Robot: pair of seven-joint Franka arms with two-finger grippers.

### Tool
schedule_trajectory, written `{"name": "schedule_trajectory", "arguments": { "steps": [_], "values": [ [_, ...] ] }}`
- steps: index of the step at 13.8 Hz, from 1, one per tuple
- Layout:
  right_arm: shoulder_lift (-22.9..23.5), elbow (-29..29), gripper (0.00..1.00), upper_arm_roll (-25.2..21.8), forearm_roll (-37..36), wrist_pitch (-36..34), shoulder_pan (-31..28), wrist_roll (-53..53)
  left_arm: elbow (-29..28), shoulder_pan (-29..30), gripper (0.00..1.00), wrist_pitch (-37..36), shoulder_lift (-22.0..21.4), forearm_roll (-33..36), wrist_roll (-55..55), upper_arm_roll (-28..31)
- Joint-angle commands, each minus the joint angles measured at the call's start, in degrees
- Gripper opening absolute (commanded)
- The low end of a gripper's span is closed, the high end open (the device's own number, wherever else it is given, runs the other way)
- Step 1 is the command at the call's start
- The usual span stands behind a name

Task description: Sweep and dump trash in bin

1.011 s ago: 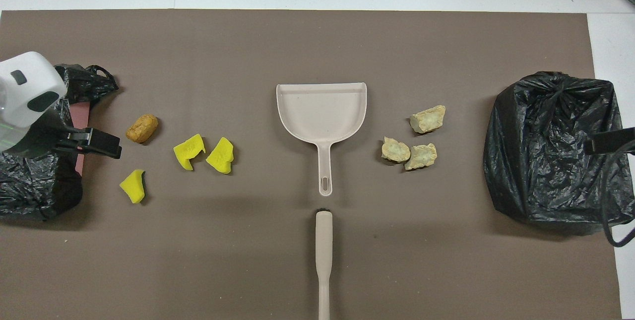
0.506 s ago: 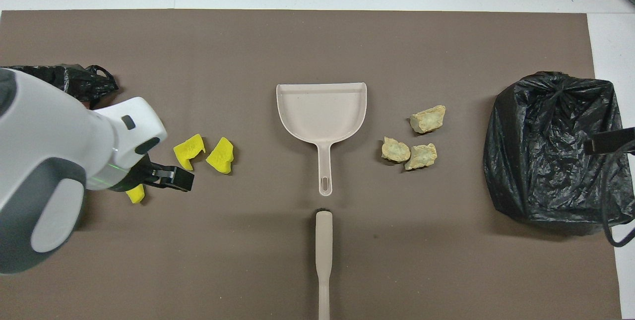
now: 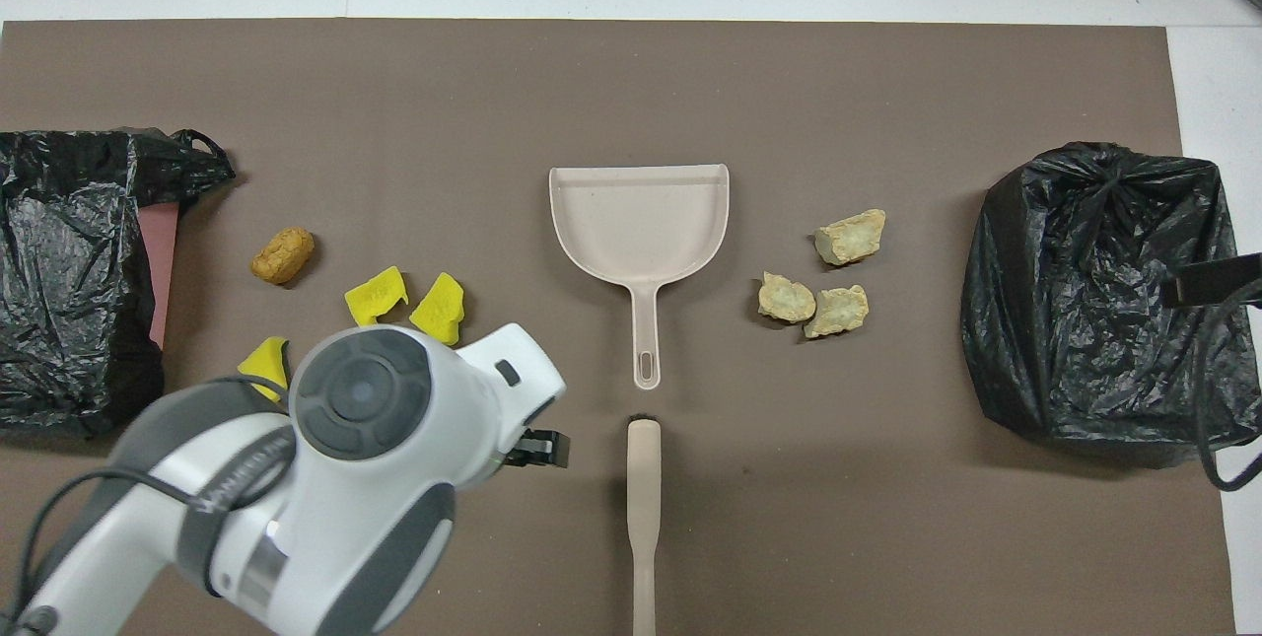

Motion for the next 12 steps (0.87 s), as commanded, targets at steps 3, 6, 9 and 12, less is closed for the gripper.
{"name": "schedule_trajectory", "arguments": {
  "steps": [3,6,9,12],
  "values": [
    [-0.7,-0.98,1.0,0.12,1.09,0.73,-0.17,0.39,-7.18,-12.84,1.0,14.43,2.88,-1.03,-13.47,1.17],
    [-0.7,-0.98,1.0,0.12,1.09,0.73,-0.17,0.39,-8.15,-17.76,1.0,18.39,5.26,-2.34,-18.03,1.08],
    [-0.7,-0.98,1.0,0.12,1.09,0.73,-0.17,0.39,-10.0,-22.5,1.0,20.24,7.71,-2.44,-18.4,1.17],
    [-0.7,-0.98,1.0,0.12,1.09,0.73,-0.17,0.39,-9.3,-24.02,1.0,22.63,10.72,-2.44,-19.81,1.08]
  ]
}}
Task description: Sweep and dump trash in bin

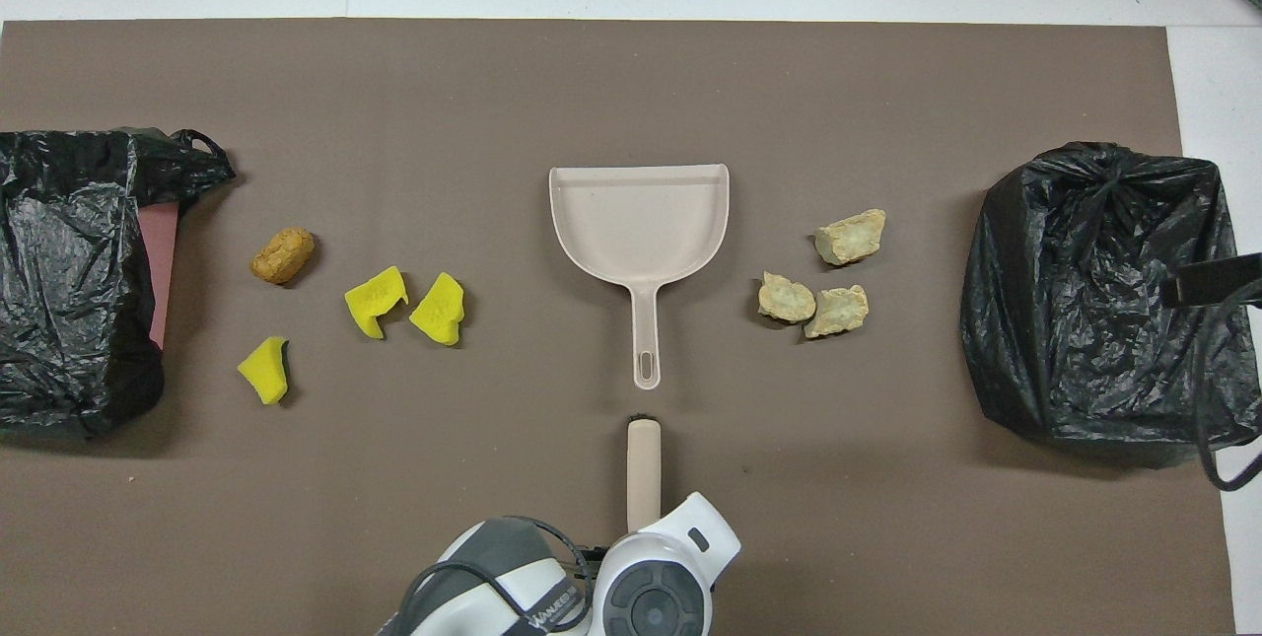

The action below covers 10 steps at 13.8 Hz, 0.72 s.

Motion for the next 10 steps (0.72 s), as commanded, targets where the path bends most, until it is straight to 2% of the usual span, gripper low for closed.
{"name": "schedule_trajectory", "arguments": {
  "steps": [1,5,9,10],
  "values": [
    [-0.7,-0.98,1.0,0.12,1.09,0.73,-0.17,0.39,-0.08,-1.44,1.0,1.24,0.8,-0.68,-0.5,1.19],
    [-0.7,-0.98,1.0,0.12,1.09,0.73,-0.17,0.39,0.8,-1.44,1.0,-3.24,-0.08,-0.77,-0.5,1.02],
    [-0.7,-0.98,1.0,0.12,1.09,0.73,-0.17,0.39,1.76,-1.36,0.68,-6.83,-1.05,-0.86,-0.67,0.49],
    [-0.7,-0.98,1.0,0.12,1.09,0.73,-0.17,0.39,2.03,-1.27,0.56,-7.55,-1.13,-0.86,-0.76,0.49]
  ]
}}
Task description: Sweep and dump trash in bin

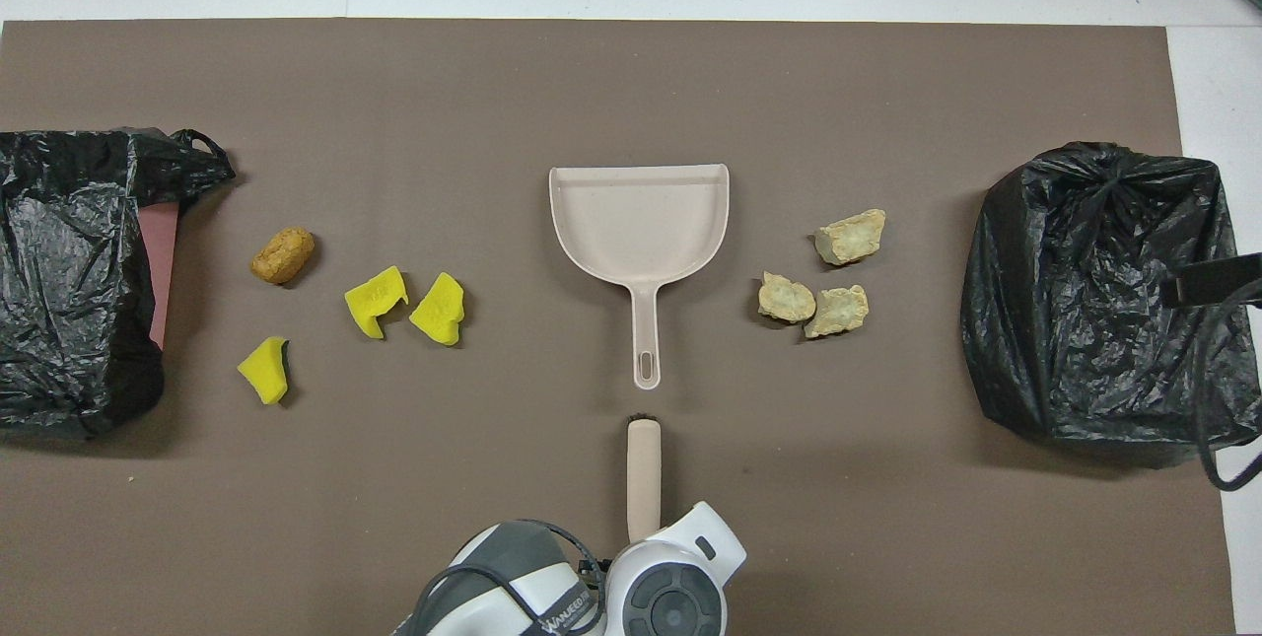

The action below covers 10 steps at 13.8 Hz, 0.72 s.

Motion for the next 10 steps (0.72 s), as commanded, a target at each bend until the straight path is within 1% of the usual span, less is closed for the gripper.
{"name": "schedule_trajectory", "arguments": {
  "steps": [1,2,3,5,7,8,10],
  "values": [
    [-0.7,-0.98,1.0,0.12,1.09,0.73,-0.17,0.39,0.8,-0.79,0.34,-3.09,-1.23,-0.83,-0.9,0.57],
    [-0.7,-0.98,1.0,0.12,1.09,0.73,-0.17,0.39,1.06,-0.87,0.09,-3.0,-1.23,-0.91,-3.43,0.57],
    [-0.7,-0.98,1.0,0.12,1.09,0.73,-0.17,0.39,1.33,-0.87,0.0,-3.26,-1.23,-0.83,-5.02,0.57],
    [-0.7,-0.98,1.0,0.12,1.09,0.73,-0.17,0.39,1.76,-0.18,0.0,-4.66,-1.93,-0.91,-4.95,0.74],
    [-0.61,-0.98,1.0,0.12,0.74,0.9,-0.17,0.48,1.94,1.23,0.0,-8.69,-4.65,-0.83,-4.95,1.18],
    [-0.7,-0.98,1.0,0.12,0.91,0.56,-0.17,0.22,1.94,2.45,0.0,-11.15,-5.45,-0.83,-5.12,1.27],
    [-0.87,-1.25,1.0,0.56,0.82,0.81,0.52,-0.48,2.81,7.19,0.0,-15.55,-5.81,-0.57,-5.65,1.27]
  ]
}}
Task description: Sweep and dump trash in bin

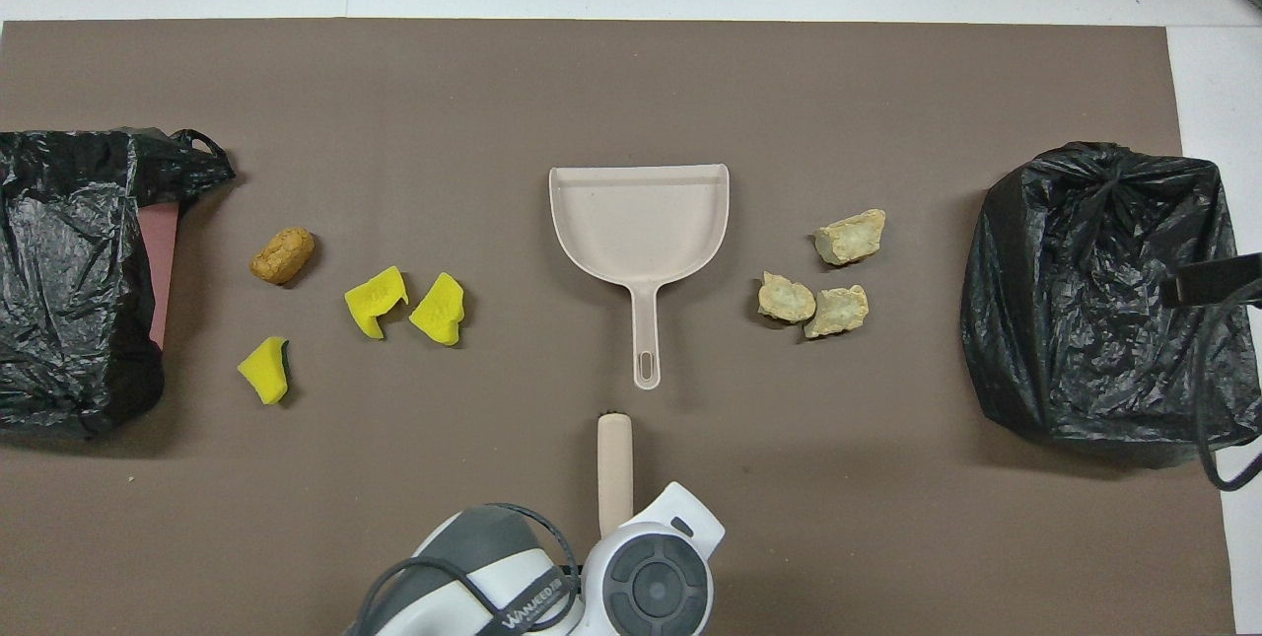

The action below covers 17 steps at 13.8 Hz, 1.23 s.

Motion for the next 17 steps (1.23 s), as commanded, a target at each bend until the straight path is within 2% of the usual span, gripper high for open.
{"name": "schedule_trajectory", "arguments": {
  "steps": [1,4,7,12,14,17],
  "values": [
    [-0.87,-1.68,1.0,1.02,0.82,1.17,1.95,0.01,1.23,6.57,0.0,-6.52,-1.45,-0.1,-0.57,-0.24],
    [-1.4,-6.25,1.0,1.11,0.82,4.66,7.83,5.96,2.12,15.7,0.0,-10.23,-1.71,-0.01,-5.38,-0.24],
    [1.32,-6.34,1.0,1.29,0.65,8.27,12.75,9.49,2.21,19.24,0.0,-11.72,-1.72,2.0,-10.58,0.02],
    [9.65,-5.82,1.0,1.29,-0.06,16.09,22.34,23.45,3.26,24.08,0.0,-16.9,-1.36,8.51,-22.71,-0.07],
    [14.57,-5.73,1.0,1.29,-0.06,20.74,27.86,32.57,3.17,26.27,0.0,-20.15,-1.54,10.18,-23.51,0.02],
    [19.24,-5.47,1.0,1.38,1.08,25.77,31.22,37.18,2.3,30.23,0.0,-23.32,-2.33,10.36,-22.55,0.02]
  ]
}}
